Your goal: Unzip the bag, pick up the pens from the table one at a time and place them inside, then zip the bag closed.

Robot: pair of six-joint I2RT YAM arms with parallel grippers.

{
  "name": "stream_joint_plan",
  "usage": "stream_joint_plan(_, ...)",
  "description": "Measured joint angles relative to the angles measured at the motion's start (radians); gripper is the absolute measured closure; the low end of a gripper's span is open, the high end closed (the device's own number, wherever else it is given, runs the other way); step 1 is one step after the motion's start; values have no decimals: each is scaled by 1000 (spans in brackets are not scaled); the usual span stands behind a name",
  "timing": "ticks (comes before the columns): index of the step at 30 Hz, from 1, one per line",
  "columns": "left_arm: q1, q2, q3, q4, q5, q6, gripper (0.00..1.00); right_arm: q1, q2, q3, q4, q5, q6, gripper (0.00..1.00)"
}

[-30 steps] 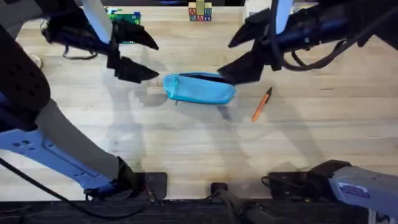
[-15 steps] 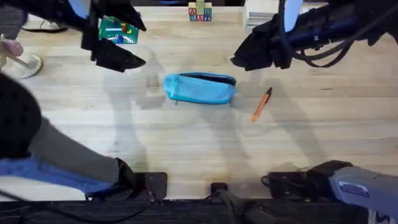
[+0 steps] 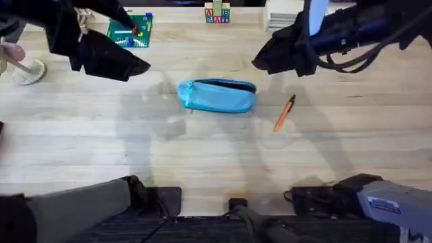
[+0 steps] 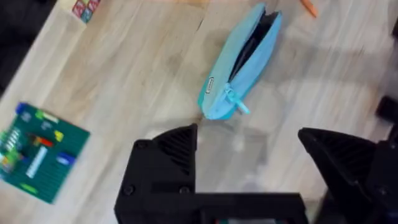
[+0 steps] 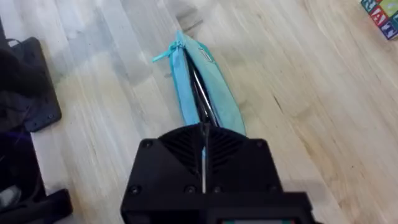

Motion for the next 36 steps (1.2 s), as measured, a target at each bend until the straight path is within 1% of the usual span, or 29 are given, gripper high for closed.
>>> stream_joint_plan(4,0,-25,0,-8,-12,-197,4,0,0,0,0,0,-1,970)
stream_joint_plan(6,0,-25,0,-14,-14,-275,6,0,0,0,-5,0,-1,970)
stream_joint_plan(9,0,-24,0,-20,-15,-351,6,0,0,0,-32,0,-4,971)
stream_joint_plan(16,0,-24,0,-23,-23,-432,3,0,0,0,-57,0,-33,972)
stream_joint_plan(22,0,-24,0,-2,-95,-528,2,0,2,0,-60,0,-123,972)
stream_joint_plan(25,0,-27,-12,64,-123,-578,2,0,15,0,-71,0,-171,972)
stream_joint_plan(28,0,-45,-69,135,-137,-623,2,0,38,0,-71,0,-199,972)
stream_joint_plan(36,0,-112,-256,239,-147,-696,2,0,101,0,-71,21,-238,971)
